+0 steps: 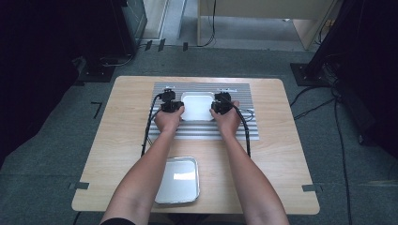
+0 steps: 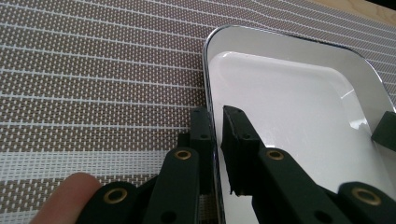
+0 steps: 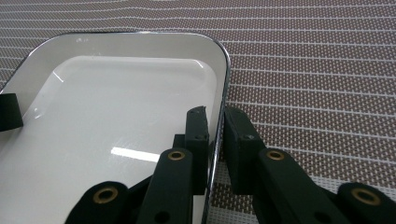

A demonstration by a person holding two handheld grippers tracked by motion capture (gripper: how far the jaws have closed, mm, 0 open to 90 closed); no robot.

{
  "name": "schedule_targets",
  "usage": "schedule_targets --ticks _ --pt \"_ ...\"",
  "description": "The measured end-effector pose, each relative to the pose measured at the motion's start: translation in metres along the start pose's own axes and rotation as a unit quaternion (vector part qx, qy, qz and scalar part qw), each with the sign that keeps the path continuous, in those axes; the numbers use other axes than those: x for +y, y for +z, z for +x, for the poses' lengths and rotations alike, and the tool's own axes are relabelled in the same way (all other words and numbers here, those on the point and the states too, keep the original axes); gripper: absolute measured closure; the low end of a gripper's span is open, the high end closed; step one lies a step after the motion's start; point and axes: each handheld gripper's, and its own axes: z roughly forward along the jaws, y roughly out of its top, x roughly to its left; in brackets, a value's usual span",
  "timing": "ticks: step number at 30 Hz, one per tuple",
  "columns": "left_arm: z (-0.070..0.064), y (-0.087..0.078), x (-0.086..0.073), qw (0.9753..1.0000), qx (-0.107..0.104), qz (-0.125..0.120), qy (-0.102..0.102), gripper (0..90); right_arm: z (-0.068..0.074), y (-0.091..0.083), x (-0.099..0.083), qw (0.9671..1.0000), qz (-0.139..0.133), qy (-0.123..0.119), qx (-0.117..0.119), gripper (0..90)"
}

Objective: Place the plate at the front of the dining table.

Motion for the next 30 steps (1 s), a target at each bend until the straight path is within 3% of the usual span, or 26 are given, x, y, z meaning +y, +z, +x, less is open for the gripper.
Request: schedule_targets --ticks 6,10,12,14,15,16,17,18,19,20,23,24,25,26,28,30 --pt "-0.004 0.0 -0.002 0.9999 0.001 -0.005 0.009 76.8 -0.003 0.001 -0.001 0.9997 0.0 0.004 0.023 74.2" --pt "-0.005 0.0 -0.002 0.9999 -0.012 -0.005 0.004 66.6 -0.004 0.0 -0.001 0.9996 0.001 0.001 0.029 69.2" --pt "-0.003 -0.001 -0.001 0.9998 -0.017 -0.006 0.002 52.6 -0.005 -0.001 0.0 0.9996 0.005 0.004 0.027 63.9" --pt "-0.001 -0.002 0.0 0.9998 -0.017 -0.005 0.005 49.2 -0.005 -0.001 0.0 0.9997 0.007 0.003 0.024 61.6" --pt "0.0 -0.003 0.0 0.9999 -0.011 -0.006 0.008 40.5 -0.008 -0.002 0.001 0.9998 0.007 -0.004 0.021 55.6" --pt "0.001 -0.005 0.0 0.9999 -0.007 -0.007 0.013 37.8 -0.009 -0.002 0.001 0.9997 0.008 0.0 0.022 53.4" --pt "0.002 -0.006 0.0 0.9997 -0.009 -0.012 0.017 37.8 -0.009 -0.002 0.001 0.9997 0.008 0.0 0.022 53.4" --pt "0.004 -0.008 -0.001 0.9993 -0.022 -0.021 0.022 29.6 -0.011 -0.002 0.002 0.9996 0.004 0.002 0.026 43.6" --pt "0.004 -0.008 -0.001 0.9993 -0.022 -0.021 0.022 25.9 -0.011 -0.002 0.002 0.9996 0.004 0.002 0.026 43.6" --pt "0.003 -0.009 -0.001 0.9992 -0.018 -0.024 0.026 23.7 -0.012 -0.002 0.002 0.9999 -0.002 -0.011 0.013 39.9" --pt "-0.001 -0.011 -0.001 0.9987 0.011 -0.027 0.041 21.6 -0.013 -0.003 0.003 0.9997 0.004 -0.004 0.024 35.7" --pt "-0.003 -0.014 -0.002 0.9973 0.03 -0.025 0.062 17.6 -0.013 -0.005 0.003 0.9992 0.013 -0.006 0.037 31.4" --pt "-0.003 -0.014 -0.002 0.9973 0.03 -0.025 0.062 17.2 -0.013 -0.005 0.003 0.9992 0.013 -0.006 0.037 31.4" --pt "-0.004 -0.015 -0.002 0.9962 0.041 -0.025 0.073 16.5 -0.012 -0.009 0.003 0.9983 0.026 -0.031 0.042 27.0" --pt "-0.003 -0.018 -0.002 0.9952 0.037 -0.027 0.086 13.2 -0.012 -0.011 0.003 0.9981 0.029 -0.038 0.04 26.3" --pt "-0.002 -0.022 -0.002 0.995 0.037 -0.032 0.087 12.5 -0.011 -0.014 0.003 0.9983 0.027 -0.04 0.033 25.9"
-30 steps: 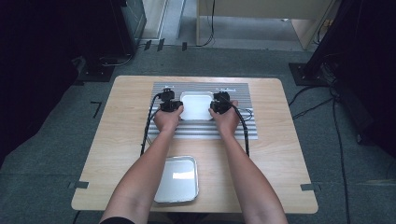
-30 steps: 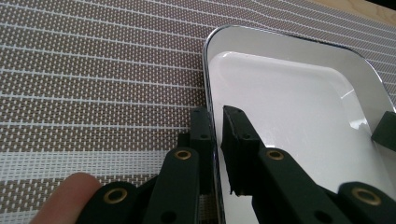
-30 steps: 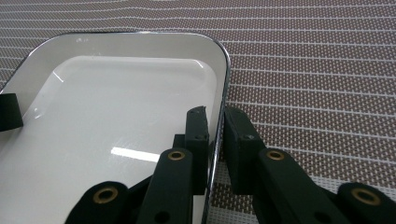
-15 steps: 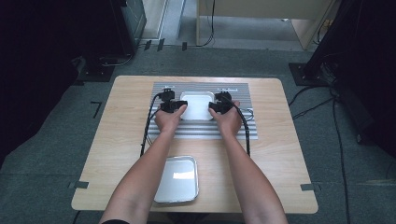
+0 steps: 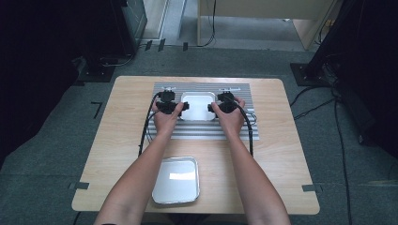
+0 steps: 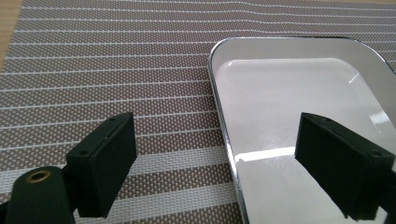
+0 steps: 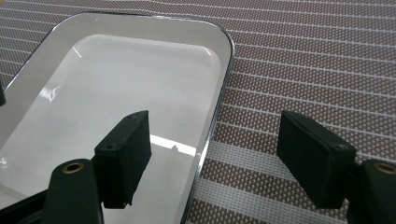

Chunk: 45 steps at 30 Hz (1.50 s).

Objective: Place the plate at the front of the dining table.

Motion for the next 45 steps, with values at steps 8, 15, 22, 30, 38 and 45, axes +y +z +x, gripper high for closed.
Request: schedule_targets --ticks 8,15,22,30,38,45 --pt "0.006 -0.009 -0.007 0.9999 -0.01 -0.004 -0.008 12.5 0.004 -0.012 -0.005 0.9997 -0.006 -0.019 -0.01 26.4" --pt "0.016 -0.018 -0.02 1.0 -0.006 0.003 -0.007 12.6 0.007 -0.021 -0.019 0.999 -0.005 -0.041 -0.017 24.2" --pt "0.029 -0.036 -0.032 0.9998 -0.015 -0.014 -0.005 12.6 0.005 -0.037 -0.03 0.9991 -0.017 -0.036 -0.014 23.1" --pt "0.039 -0.054 -0.052 0.9995 -0.02 -0.023 0.005 12.6 0.007 -0.05 -0.037 0.9985 -0.021 -0.048 -0.017 23.4" --pt "0.044 -0.072 -0.062 0.9992 -0.026 -0.031 0.007 12.6 0.012 -0.06 -0.048 0.9986 -0.027 -0.045 -0.006 24.1" --pt "0.048 -0.083 -0.072 0.9989 -0.032 -0.033 0.006 12.6 0.007 -0.068 -0.063 0.9987 -0.03 -0.041 -0.002 24.3"
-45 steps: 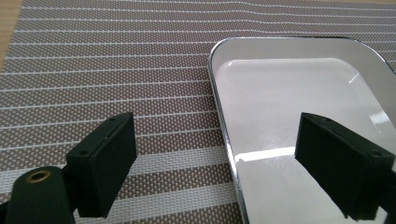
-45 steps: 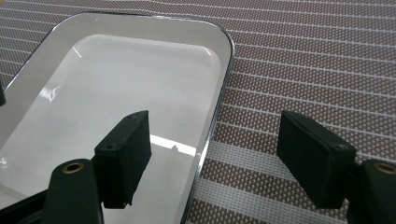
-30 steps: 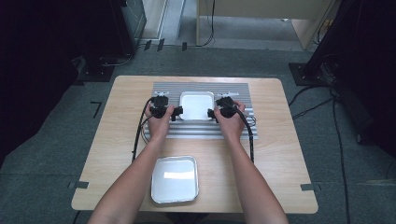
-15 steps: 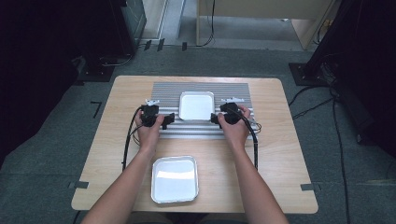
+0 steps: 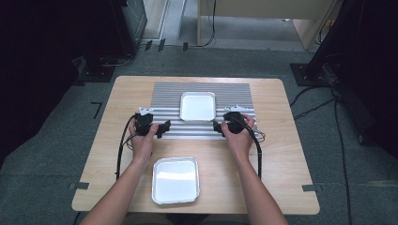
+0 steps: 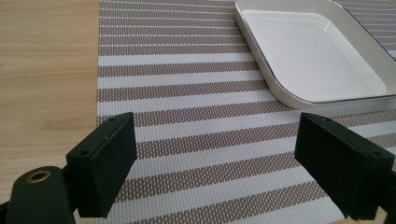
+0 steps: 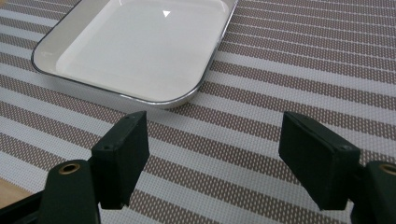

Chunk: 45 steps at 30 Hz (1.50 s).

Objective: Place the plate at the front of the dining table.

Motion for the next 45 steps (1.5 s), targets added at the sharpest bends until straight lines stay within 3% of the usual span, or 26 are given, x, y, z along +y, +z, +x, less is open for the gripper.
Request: schedule_targets --ticks 6,12,30,45 --pt "0.002 -0.009 -0.006 1.0 -0.001 -0.006 -0.001 12.7 -0.003 -0.009 -0.009 1.0 -0.001 -0.003 -0.002 24.4" --pt "0.0 -0.018 -0.017 0.9996 0.001 -0.008 0.025 12.7 -0.003 -0.017 -0.018 0.9997 0.002 -0.022 -0.008 24.5" --pt "0.019 -0.049 -0.045 0.9992 -0.002 -0.011 0.039 12.7 -0.009 -0.038 -0.044 0.9993 -0.003 -0.038 -0.007 24.6" --pt "0.039 -0.071 -0.071 0.9996 -0.001 -0.007 0.028 12.7 -0.022 -0.061 -0.07 0.9995 -0.02 -0.023 -0.004 24.9"
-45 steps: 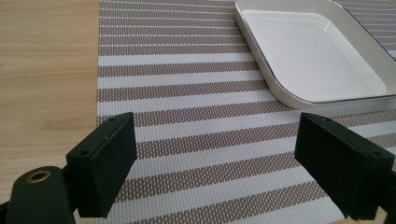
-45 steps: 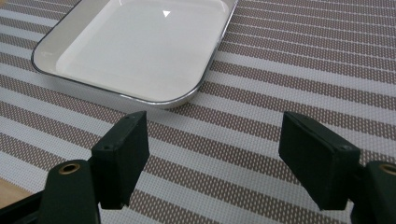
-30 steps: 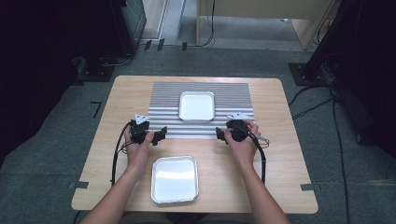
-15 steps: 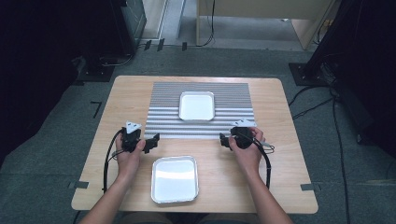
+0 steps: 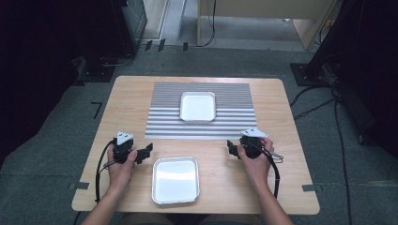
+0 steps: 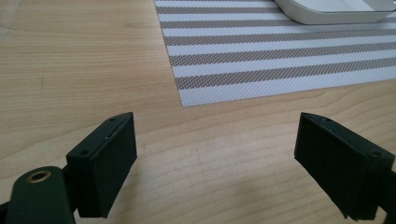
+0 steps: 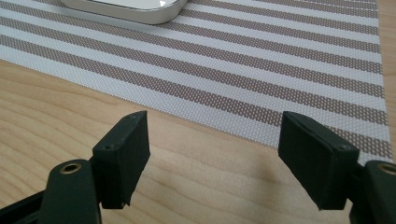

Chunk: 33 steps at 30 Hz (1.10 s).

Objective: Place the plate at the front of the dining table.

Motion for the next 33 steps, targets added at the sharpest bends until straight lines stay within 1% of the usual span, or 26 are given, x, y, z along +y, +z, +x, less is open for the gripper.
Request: schedule_targets --ticks 6,10,13,18,24,26,31,33 --pt "0.007 -0.008 -0.01 1.0 0.005 0.002 0.0 12.7 -0.004 -0.009 -0.009 1.0 -0.003 0.006 -0.001 24.7" --pt "0.01 -0.014 -0.016 1.0 0.006 0.002 0.0 12.7 -0.008 -0.014 -0.016 0.9999 -0.007 0.009 -0.008 24.4" --pt "0.012 -0.02 -0.019 0.9999 0.01 0.002 0.007 12.7 -0.012 -0.02 -0.021 0.9999 -0.006 0.012 -0.01 24.4" --pt "0.015 -0.027 -0.026 0.9996 0.02 0.007 0.019 12.7 -0.021 -0.029 -0.03 0.9997 -0.008 0.016 -0.017 24.4" --pt "0.02 -0.035 -0.032 0.9995 0.023 0.007 0.02 12.7 -0.032 -0.039 -0.04 0.9992 -0.012 0.029 -0.027 24.3" --pt "0.022 -0.036 -0.033 0.9996 0.022 0.009 0.017 12.7 -0.037 -0.042 -0.043 0.999 -0.013 0.032 -0.028 24.2" --pt "0.025 -0.04 -0.035 0.9994 0.027 0.01 0.02 12.8 -0.047 -0.048 -0.053 0.9986 -0.013 0.038 -0.036 24.3" --pt "0.027 -0.041 -0.036 0.9994 0.028 0.01 0.019 12.8 -0.051 -0.051 -0.056 0.9983 -0.013 0.042 -0.039 24.3"
